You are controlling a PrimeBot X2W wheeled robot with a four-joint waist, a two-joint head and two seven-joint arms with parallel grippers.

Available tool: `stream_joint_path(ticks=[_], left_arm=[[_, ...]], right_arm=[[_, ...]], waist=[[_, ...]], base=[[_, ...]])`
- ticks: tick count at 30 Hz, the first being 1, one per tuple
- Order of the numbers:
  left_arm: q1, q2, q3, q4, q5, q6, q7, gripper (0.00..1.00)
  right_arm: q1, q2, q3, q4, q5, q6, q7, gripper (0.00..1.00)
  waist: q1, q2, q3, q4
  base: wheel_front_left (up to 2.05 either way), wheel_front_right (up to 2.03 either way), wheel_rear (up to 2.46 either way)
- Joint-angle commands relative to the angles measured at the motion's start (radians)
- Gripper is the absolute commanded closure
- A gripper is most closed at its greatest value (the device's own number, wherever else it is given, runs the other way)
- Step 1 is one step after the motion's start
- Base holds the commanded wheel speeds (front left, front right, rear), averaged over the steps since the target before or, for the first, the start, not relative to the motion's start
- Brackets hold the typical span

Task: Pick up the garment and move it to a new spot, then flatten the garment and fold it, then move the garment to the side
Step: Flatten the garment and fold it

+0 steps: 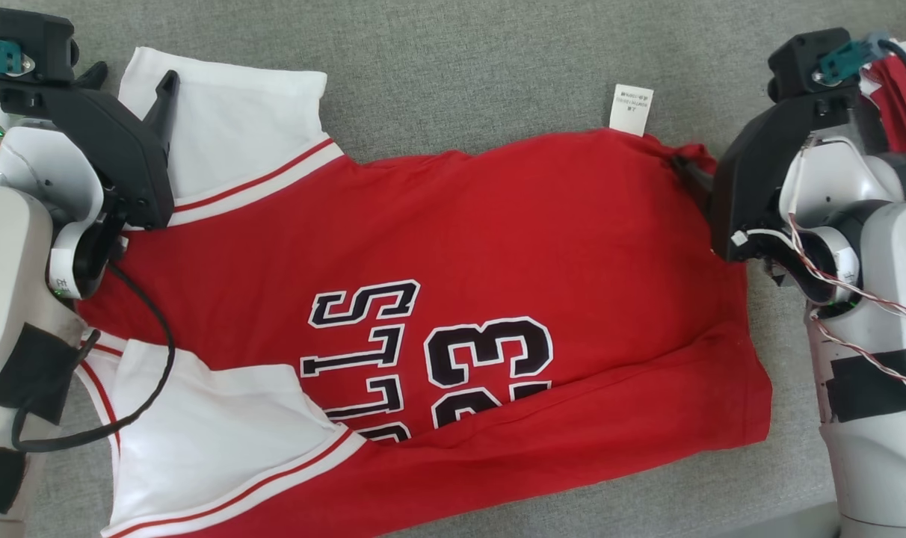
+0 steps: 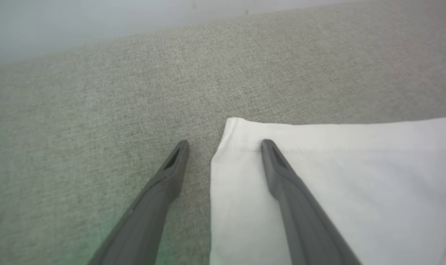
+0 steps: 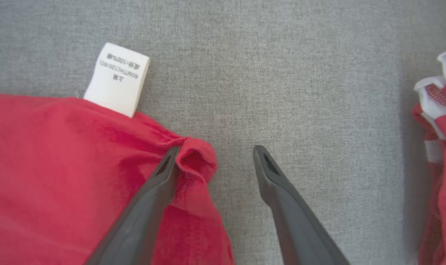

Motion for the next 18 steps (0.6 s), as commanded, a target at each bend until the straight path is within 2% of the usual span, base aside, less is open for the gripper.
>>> stream_joint_path(ticks=[1, 3, 4, 5, 8, 9, 10, 11, 13, 15, 16, 18], left_arm=[[0.041, 0.007, -0.013, 0.022, -0.001, 0.007, 0.022, 0.00], [0.041, 0.009, -0.013, 0.021, -0.001, 0.007, 0.023, 0.00], [0.040, 0.010, -0.014, 0.020, -0.002, 0.008, 0.024, 0.00], [0.040, 0.012, -0.014, 0.019, -0.002, 0.009, 0.025, 0.00], [0.046, 0.015, -0.018, 0.017, -0.002, 0.013, 0.030, 0.00], [0.050, 0.015, -0.019, 0.017, -0.004, 0.014, 0.033, 0.00], [0.053, 0.015, -0.018, 0.018, -0.006, 0.014, 0.035, 0.00], [0.056, 0.015, -0.019, 0.019, -0.006, 0.014, 0.034, 0.02], [0.064, 0.010, -0.021, 0.023, -0.014, 0.013, 0.036, 0.22], [0.072, 0.002, -0.025, 0.026, -0.020, 0.008, 0.030, 0.62], [0.076, -0.003, -0.028, 0.027, -0.021, 0.007, 0.025, 1.00], [0.083, -0.012, -0.035, 0.030, -0.022, 0.002, 0.014, 1.00]], right_arm=[[0.015, -0.004, -0.002, -0.011, -0.002, -0.002, 0.008, 0.00], [0.019, -0.003, -0.004, -0.017, -0.002, -0.002, 0.014, 0.04], [0.022, -0.001, -0.004, -0.021, 0.000, -0.002, 0.021, 0.09], [0.026, 0.000, -0.002, -0.026, 0.003, -0.002, 0.027, 0.19], [0.037, 0.004, 0.000, -0.033, 0.011, -0.002, 0.042, 0.38], [0.041, 0.007, 0.001, -0.034, 0.015, -0.002, 0.046, 0.40], [0.044, 0.010, 0.001, -0.033, 0.023, -0.002, 0.054, 0.50], [0.045, 0.010, 0.001, -0.034, 0.025, -0.002, 0.056, 0.55], [0.050, 0.010, 0.001, -0.035, 0.029, -0.002, 0.065, 0.62], [0.053, 0.011, -0.001, -0.037, 0.030, -0.002, 0.070, 0.84], [0.053, 0.011, -0.004, -0.037, 0.032, -0.002, 0.070, 1.00], [0.051, 0.010, -0.004, -0.038, 0.035, -0.002, 0.052, 1.00]], waist=[[0.0001, 0.0000, 0.001, -0.001], [0.0001, 0.0000, 0.001, -0.001], [0.0001, 0.0000, 0.001, -0.001], [0.0001, 0.0000, 0.002, -0.001], [0.0001, 0.0000, 0.003, 0.000], [0.0001, 0.0000, 0.003, 0.000], [0.0001, 0.0000, 0.004, 0.000], [0.0001, 0.0000, 0.004, 0.001], [0.0001, 0.0000, 0.005, 0.001], [0.0001, 0.0000, 0.004, 0.001], [0.0001, 0.0000, 0.004, 0.002], [0.0001, 0.0000, 0.000, 0.003]], base=[[0.00, 0.00, 0.00], [0.00, 0.00, 0.00], [0.00, 0.00, 0.00], [0.00, 0.00, 0.00], [0.00, 0.00, 0.00], [0.00, 0.00, 0.00], [0.00, 0.00, 0.00], [0.00, 0.00, 0.00], [0.00, 0.00, 0.00], [0.00, 0.00, 0.00], [0.00, 0.00, 0.00], [0.00, 0.00, 0.00]])
